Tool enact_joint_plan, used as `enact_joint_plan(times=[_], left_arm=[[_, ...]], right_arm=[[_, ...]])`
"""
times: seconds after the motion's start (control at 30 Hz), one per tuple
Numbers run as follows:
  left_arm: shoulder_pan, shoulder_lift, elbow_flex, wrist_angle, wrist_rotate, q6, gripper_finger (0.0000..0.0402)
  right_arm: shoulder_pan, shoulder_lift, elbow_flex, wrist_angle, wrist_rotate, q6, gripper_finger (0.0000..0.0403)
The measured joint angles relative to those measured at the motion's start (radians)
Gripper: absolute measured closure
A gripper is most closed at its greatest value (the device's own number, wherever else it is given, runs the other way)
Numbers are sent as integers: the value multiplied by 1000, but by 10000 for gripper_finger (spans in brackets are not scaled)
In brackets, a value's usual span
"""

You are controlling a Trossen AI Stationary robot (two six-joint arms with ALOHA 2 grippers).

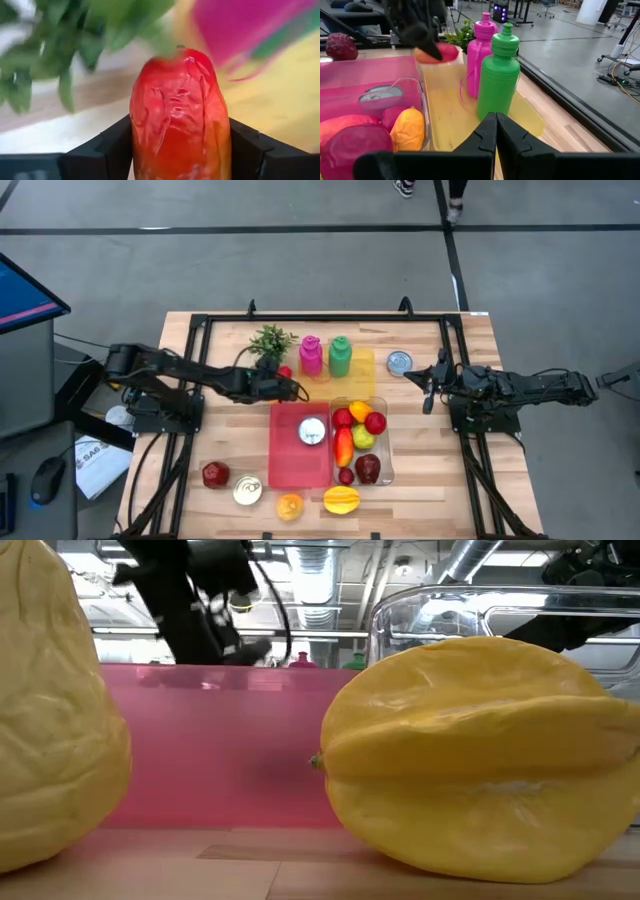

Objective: Pick & Place Food Item
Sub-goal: Put the mango into the transparent bin

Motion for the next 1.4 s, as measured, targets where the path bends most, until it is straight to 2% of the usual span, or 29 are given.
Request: enact_joint_plan(times=[0.17, 0.37, 0.53, 0.83, 1.0, 1.17, 1.4], left_arm=[[-49, -118, 0, 134, -14, 135, 170], [-111, -135, 0, 505, -16, 407, 176], [-167, -93, 0, 732, -14, 567, 176], [-242, 71, 0, 1059, -15, 702, 176], [-262, 132, 11, 1094, -14, 724, 175], [-268, 200, 77, 1088, -14, 786, 175], [-267, 286, 189, 992, 3, 857, 174]], right_arm=[[-1, 0, 0, 4, 0, -7, 401], [0, 0, 0, 24, 0, -7, 401], [0, 0, 0, 24, 0, -7, 401], [0, 0, 0, 24, 0, -7, 401], [0, 0, 0, 30, 0, -7, 401], [0, 0, 0, 31, -1, -7, 401], [1, 0, 0, 32, -1, 8, 401]])
